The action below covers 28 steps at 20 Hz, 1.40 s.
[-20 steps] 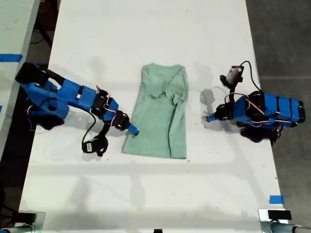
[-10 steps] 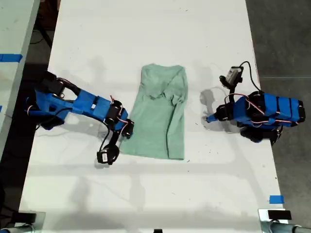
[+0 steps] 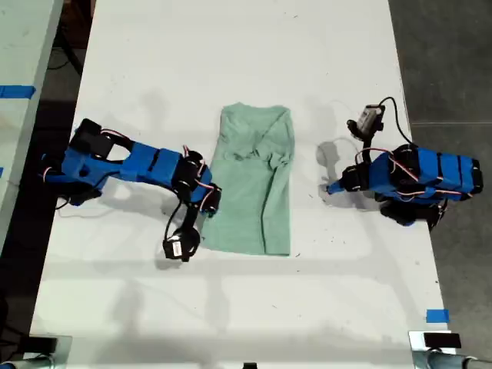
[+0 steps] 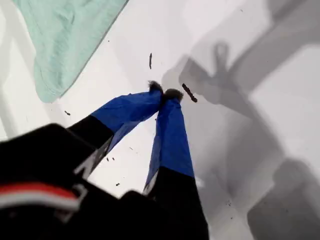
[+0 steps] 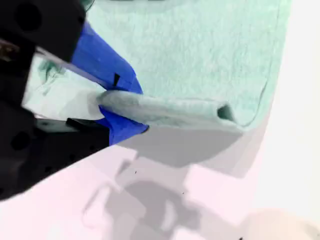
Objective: Fold t shirt
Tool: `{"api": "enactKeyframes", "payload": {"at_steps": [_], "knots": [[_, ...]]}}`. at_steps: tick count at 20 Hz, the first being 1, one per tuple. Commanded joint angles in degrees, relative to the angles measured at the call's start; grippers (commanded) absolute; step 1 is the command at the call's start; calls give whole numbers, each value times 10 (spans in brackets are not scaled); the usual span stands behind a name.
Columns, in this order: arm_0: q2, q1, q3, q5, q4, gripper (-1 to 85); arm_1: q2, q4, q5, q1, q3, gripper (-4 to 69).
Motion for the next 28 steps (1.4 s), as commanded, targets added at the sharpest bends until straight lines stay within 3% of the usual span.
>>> {"api": "enactKeyframes", "payload": {"at_steps": [1,3,6,8,11,15,17,21,24,27,28], "knots": [[-11,-11,-56,18,-62,0,18,4,-11,-2,4,15],[-32,-22,-51,49,-130,32,18,4,-11,-3,4,15],[-65,-25,-49,122,-246,302,18,4,-10,-5,4,15],[-87,-29,-50,123,-254,349,18,4,-9,-7,3,15],[-73,-31,-43,101,-209,347,18,4,-8,-8,2,15],[91,-18,31,57,-38,358,18,8,-8,-9,-2,15],[238,-18,171,34,-31,351,18,8,-8,-9,-1,15],[618,-52,683,-16,-217,278,18,9,-10,-7,-1,15],[613,-48,783,-53,-252,261,18,9,-8,-6,3,15],[713,-54,965,-106,-419,239,18,8,-7,-6,4,15],[760,-59,1027,-120,-448,233,18,8,-4,-9,5,15]]}}
